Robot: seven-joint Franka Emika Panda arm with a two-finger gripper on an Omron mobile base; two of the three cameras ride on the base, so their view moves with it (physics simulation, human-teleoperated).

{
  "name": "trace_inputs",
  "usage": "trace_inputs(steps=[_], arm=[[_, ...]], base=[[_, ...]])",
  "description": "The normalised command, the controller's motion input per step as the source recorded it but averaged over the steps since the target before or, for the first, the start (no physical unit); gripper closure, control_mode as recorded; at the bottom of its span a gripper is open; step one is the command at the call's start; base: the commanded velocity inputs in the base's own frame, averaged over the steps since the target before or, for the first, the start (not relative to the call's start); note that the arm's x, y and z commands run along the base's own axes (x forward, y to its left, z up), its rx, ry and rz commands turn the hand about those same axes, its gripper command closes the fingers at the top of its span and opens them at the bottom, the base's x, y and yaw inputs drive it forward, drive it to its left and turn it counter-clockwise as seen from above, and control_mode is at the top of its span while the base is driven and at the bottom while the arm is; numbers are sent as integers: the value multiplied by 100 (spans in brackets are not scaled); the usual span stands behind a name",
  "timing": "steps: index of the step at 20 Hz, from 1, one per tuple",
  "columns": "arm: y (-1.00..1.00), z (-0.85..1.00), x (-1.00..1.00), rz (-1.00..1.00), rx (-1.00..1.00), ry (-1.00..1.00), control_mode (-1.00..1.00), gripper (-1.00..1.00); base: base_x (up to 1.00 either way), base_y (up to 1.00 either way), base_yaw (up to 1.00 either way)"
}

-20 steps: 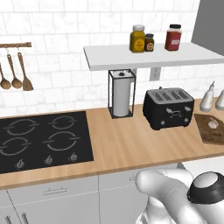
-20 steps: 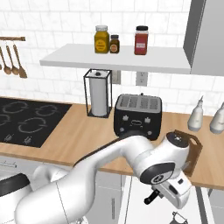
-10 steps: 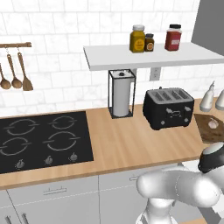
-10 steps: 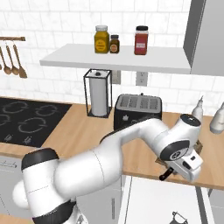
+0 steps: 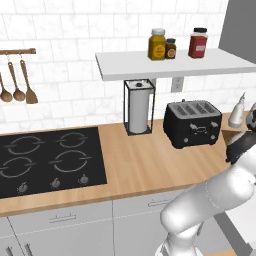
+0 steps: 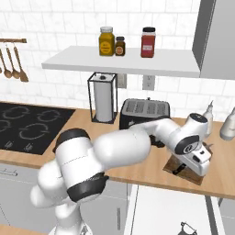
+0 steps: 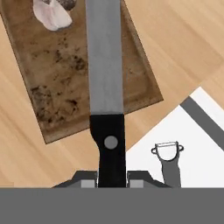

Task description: Place the appropriate cutting tool for cutting the garlic skin on the cutting board.

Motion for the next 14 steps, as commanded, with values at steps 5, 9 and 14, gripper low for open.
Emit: trace_inputs(steps=[5, 9, 14], arm=[[-27, -62, 68, 0, 0, 7, -100, 100], [-40, -58, 42, 0, 2, 4, -100, 100], [-32, -22, 31, 0, 4, 0, -100, 100]], base=[[0, 0, 0], [0, 0, 0], [0, 0, 0]])
